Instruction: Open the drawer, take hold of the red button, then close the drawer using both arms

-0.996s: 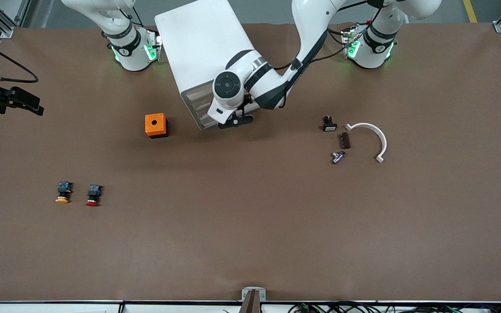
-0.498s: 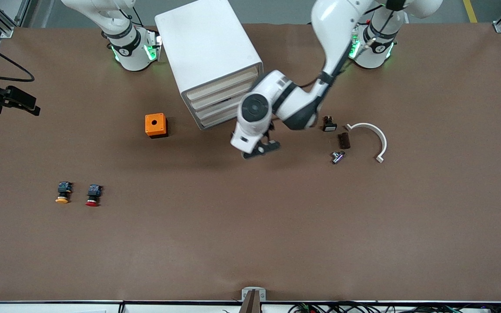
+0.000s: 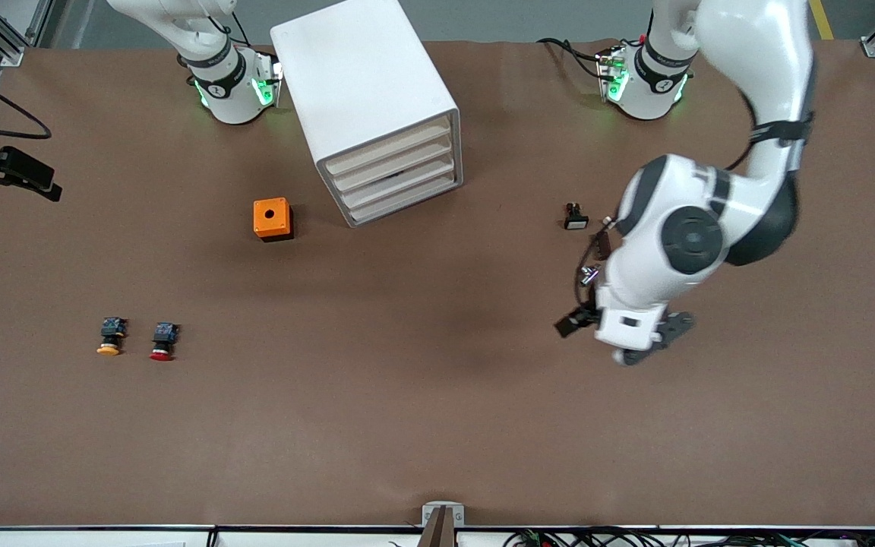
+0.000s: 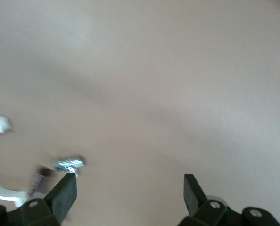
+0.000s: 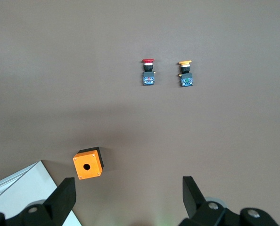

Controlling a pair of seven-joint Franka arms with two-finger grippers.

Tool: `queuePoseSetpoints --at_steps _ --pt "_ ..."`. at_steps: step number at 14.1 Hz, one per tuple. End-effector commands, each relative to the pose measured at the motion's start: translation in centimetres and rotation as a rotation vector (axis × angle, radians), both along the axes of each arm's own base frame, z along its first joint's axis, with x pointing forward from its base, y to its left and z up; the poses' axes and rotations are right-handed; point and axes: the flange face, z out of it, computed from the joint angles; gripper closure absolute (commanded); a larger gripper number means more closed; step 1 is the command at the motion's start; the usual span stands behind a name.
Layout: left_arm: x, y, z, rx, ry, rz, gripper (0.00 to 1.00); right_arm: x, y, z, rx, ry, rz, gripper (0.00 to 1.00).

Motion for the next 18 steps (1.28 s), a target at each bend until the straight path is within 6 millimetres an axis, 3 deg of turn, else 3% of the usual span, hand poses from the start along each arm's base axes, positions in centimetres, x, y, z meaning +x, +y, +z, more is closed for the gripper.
queuePoseSetpoints --at_steps 1,4,6,8,12,16,18 --pt "-1.0 5.8 5.7 0.03 0.038 -0.062 0.0 0.3 -0.3 1.0 0.013 -0.014 0.006 0.0" --pt "-2.2 11.9 11.4 0.012 0.008 -0.245 0.0 0.3 -0.2 1.1 0.012 -0.016 0.006 0.0" --pt "-4.1 13.9 14.1 0.009 0.033 -0.374 0.0 0.3 -0.1 1.1 0.014 -0.016 0.01 0.0" --pt "-5.7 17.0 16.3 0.003 0.035 -0.389 0.0 0.3 -0.1 1.2 0.012 -0.017 0.01 0.0" --pt "-9.6 19.6 18.6 0.002 0.018 -0.413 0.0 0.5 0.3 1.4 0.013 -0.031 0.013 0.0" --pt "-12.5 18.4 19.8 0.013 0.002 -0.452 0.0 0.5 0.3 2.3 0.01 -0.043 0.019 0.0" --pt "-12.6 18.5 19.8 0.012 0.002 -0.45 0.0 0.5 0.0 2.3 0.009 -0.043 0.011 0.0"
